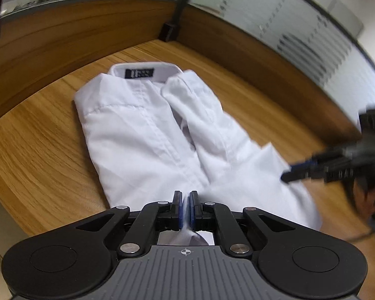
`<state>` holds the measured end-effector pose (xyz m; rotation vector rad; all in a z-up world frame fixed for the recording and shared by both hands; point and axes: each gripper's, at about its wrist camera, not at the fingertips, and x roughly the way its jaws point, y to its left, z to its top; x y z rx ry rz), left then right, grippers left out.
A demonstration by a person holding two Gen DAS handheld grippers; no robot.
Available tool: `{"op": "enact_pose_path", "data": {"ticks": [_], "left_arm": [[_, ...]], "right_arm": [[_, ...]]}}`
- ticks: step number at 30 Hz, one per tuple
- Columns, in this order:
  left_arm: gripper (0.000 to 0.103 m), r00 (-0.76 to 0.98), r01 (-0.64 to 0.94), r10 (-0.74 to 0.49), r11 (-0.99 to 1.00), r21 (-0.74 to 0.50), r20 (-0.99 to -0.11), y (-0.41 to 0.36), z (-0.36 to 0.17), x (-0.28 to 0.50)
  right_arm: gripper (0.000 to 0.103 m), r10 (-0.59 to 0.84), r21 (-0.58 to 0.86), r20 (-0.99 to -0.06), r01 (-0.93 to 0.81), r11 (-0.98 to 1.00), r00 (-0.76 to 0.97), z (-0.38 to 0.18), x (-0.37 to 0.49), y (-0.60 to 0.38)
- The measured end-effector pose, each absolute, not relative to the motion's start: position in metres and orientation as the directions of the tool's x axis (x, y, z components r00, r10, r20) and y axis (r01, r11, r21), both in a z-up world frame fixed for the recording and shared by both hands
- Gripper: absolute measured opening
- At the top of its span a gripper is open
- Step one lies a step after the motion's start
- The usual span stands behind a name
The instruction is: Fold clothes
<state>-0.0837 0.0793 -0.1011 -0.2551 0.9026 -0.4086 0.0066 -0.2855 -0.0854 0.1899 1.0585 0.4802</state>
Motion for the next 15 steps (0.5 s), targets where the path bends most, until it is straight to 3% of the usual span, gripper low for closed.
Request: {"op": "enact_pose_path", "data": {"ticks": [2,7,10,11,13,14,15], "left_arm": [[0.003,0.578,0.230,-0.458,0.886,-0.403,-0.676,0.081,-0.093,-0.080],[0.002,0.578,0.224,-0.455,0.887,-0.404,-0.678,0.078,-0.097,-0.064],[0.004,0.568,0.224,-0.472,0.877,-0.425,-0.675,0.085,-0.095,-0.061],[0.006,0.578,0.224,-0.469,0.878,-0.423,-0.668,0.090,-0.091,-0.064],[0.025,0.593,0.221,-0.465,0.879,-0.422,-0.658,0.103,-0.084,-0.070],[0.028,0.597,0.208,-0.462,0.879,-0.430,-0.656,0.110,-0.082,-0.074],[0.031,0.595,0.190,-0.463,0.875,-0.444,-0.657,0.116,-0.081,-0.078]], "right_arm": [[0.011,0.469,0.394,-0.779,-0.257,0.882,0.415,-0.077,0.002,-0.288],[0.000,0.380,0.348,-0.791,-0.159,0.924,0.479,-0.065,-0.015,-0.297],[0.000,0.322,0.320,-0.837,-0.082,0.944,0.443,-0.081,-0.017,-0.302],[0.001,0.323,0.325,-0.836,-0.074,0.943,0.443,-0.082,-0.019,-0.303],[0.006,0.330,0.332,-0.826,-0.078,0.940,0.457,-0.079,-0.023,-0.303],[0.013,0.329,0.328,-0.821,-0.087,0.941,0.467,-0.075,-0.026,-0.302],[0.026,0.328,0.325,-0.814,-0.092,0.941,0.480,-0.071,-0.027,-0.301]]}}
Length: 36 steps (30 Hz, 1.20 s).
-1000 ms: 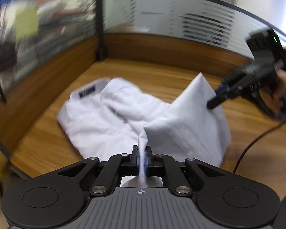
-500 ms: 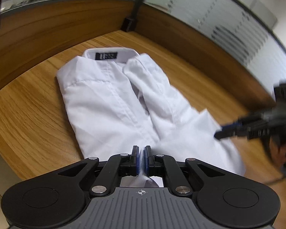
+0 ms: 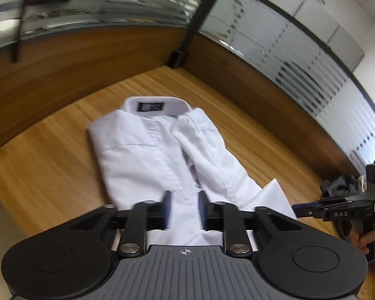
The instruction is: Fold clothes
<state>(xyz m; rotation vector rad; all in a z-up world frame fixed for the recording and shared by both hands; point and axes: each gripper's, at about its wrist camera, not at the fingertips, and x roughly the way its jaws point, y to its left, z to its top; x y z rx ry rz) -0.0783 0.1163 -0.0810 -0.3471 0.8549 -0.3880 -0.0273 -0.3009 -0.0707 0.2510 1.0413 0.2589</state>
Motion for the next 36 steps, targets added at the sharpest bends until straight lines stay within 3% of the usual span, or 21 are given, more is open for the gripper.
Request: {"op": "enact_pose_path", "data": {"ticks": [4,6,9,11,12,13,14,15,17,20,25,31,33,36], "left_arm": [[0.043,0.571,0.123,-0.473,0.857,-0.500,-0.670,0.130,-0.082,-0.095],[0.048,0.574,0.098,-0.465,0.856,-0.508,-0.673,0.131,-0.086,-0.106],[0.048,0.562,0.046,-0.459,0.848,-0.528,-0.688,0.131,-0.095,-0.121],[0.047,0.546,0.011,-0.459,0.841,-0.541,-0.701,0.130,-0.102,-0.129],[0.044,0.541,0.005,-0.465,0.835,-0.550,-0.701,0.129,-0.105,-0.131],[0.027,0.543,0.011,-0.472,0.831,-0.556,-0.695,0.127,-0.105,-0.132],[0.014,0.544,0.016,-0.479,0.827,-0.562,-0.689,0.125,-0.106,-0.133],[0.009,0.545,0.021,-0.486,0.823,-0.568,-0.683,0.123,-0.106,-0.134],[0.008,0.563,0.039,-0.489,0.821,-0.569,-0.667,0.119,-0.102,-0.134],[0.008,0.587,0.062,-0.481,0.828,-0.557,-0.651,0.112,-0.095,-0.127],[0.007,0.549,0.033,-0.429,0.869,-0.494,-0.718,0.102,-0.119,-0.105],[0.011,0.553,-0.005,-0.403,0.873,-0.487,-0.729,0.103,-0.129,-0.105],[0.013,0.560,-0.010,-0.395,0.876,-0.483,-0.728,0.105,-0.124,-0.106],[0.013,0.599,-0.026,-0.371,0.877,-0.481,-0.709,0.107,-0.108,-0.114]], "right_arm": [[0.036,0.325,0.324,-0.775,-0.101,0.941,0.542,-0.052,-0.026,-0.300],[0.046,0.352,0.366,-0.750,-0.092,0.926,0.560,-0.049,-0.020,-0.302],[0.057,0.418,0.460,-0.722,-0.070,0.885,0.551,-0.056,-0.004,-0.303],[0.057,0.455,0.508,-0.708,-0.058,0.859,0.540,-0.062,0.005,-0.302],[0.054,0.469,0.523,-0.707,-0.055,0.850,0.530,-0.066,0.008,-0.301],[0.049,0.483,0.538,-0.705,-0.052,0.841,0.519,-0.070,0.012,-0.299],[0.029,0.497,0.552,-0.703,-0.049,0.832,0.508,-0.075,0.015,-0.297],[0.013,0.510,0.567,-0.701,-0.045,0.823,0.498,-0.079,0.018,-0.295],[0.004,0.504,0.561,-0.697,-0.050,0.826,0.510,-0.073,0.015,-0.296],[0.004,0.457,0.518,-0.701,-0.051,0.854,0.547,-0.062,0.004,-0.300],[0.006,0.394,0.469,-0.747,0.004,0.883,0.535,-0.084,0.009,-0.304],[0.029,0.327,0.360,-0.794,-0.037,0.932,0.512,-0.096,0.020,-0.290],[0.046,0.290,0.307,-0.802,-0.057,0.950,0.522,-0.087,0.018,-0.288],[0.057,0.256,0.251,-0.799,-0.085,0.964,0.545,-0.070,0.013,-0.288]]}}
